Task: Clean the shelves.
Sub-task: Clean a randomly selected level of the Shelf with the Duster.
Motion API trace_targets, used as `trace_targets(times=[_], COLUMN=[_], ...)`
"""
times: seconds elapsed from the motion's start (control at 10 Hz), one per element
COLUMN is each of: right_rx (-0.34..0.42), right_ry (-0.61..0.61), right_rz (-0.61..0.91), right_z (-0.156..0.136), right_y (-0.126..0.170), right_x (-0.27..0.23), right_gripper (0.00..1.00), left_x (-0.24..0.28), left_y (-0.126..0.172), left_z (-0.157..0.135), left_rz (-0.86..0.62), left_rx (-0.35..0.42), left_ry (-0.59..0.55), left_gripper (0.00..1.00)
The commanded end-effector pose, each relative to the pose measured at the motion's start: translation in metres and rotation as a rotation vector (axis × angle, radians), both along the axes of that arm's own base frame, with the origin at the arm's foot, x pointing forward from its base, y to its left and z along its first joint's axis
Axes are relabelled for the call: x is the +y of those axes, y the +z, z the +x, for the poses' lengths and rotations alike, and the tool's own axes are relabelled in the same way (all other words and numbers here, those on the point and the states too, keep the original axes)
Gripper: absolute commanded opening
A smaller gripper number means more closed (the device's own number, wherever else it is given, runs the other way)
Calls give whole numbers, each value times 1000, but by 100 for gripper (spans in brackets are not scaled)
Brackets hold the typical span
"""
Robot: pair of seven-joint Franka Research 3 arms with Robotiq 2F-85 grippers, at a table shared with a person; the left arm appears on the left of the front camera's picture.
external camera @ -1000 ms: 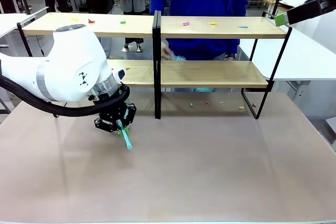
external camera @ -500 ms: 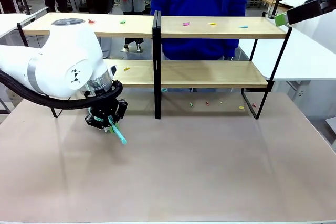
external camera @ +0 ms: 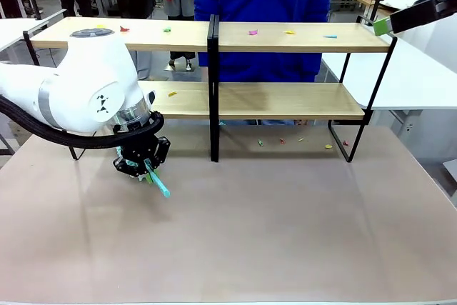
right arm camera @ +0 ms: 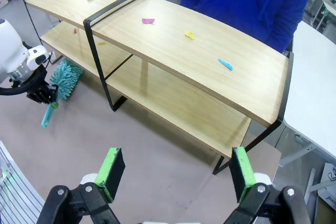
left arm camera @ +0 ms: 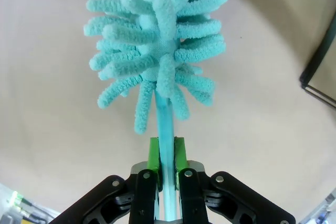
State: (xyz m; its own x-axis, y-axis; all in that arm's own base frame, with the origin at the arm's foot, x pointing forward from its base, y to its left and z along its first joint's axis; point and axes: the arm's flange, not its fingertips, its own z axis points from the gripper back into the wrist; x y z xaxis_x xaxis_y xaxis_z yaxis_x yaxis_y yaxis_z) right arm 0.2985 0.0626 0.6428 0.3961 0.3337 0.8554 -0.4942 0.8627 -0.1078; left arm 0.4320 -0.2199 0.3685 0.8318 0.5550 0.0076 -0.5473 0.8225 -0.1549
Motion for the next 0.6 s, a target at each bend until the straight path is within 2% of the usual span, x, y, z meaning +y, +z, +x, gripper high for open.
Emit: trace_targets(times=[0.0,0.3,0.5], right_rx=[3,3,3], right_ry=[1,1,1], right_rz=[9,9,9], right_z=[0,0,0], right_y=[0,0,0], right_x=[0,0,0], right_gripper=[100,100,100], left_x=[15,34,46], left_y=[14,22,32], left_z=[-5,-12,-19], left_rz=[-45,-26,-30], left_rx=[60,252,204], left_ry=[57,94,161], left_gripper=[12,12,12])
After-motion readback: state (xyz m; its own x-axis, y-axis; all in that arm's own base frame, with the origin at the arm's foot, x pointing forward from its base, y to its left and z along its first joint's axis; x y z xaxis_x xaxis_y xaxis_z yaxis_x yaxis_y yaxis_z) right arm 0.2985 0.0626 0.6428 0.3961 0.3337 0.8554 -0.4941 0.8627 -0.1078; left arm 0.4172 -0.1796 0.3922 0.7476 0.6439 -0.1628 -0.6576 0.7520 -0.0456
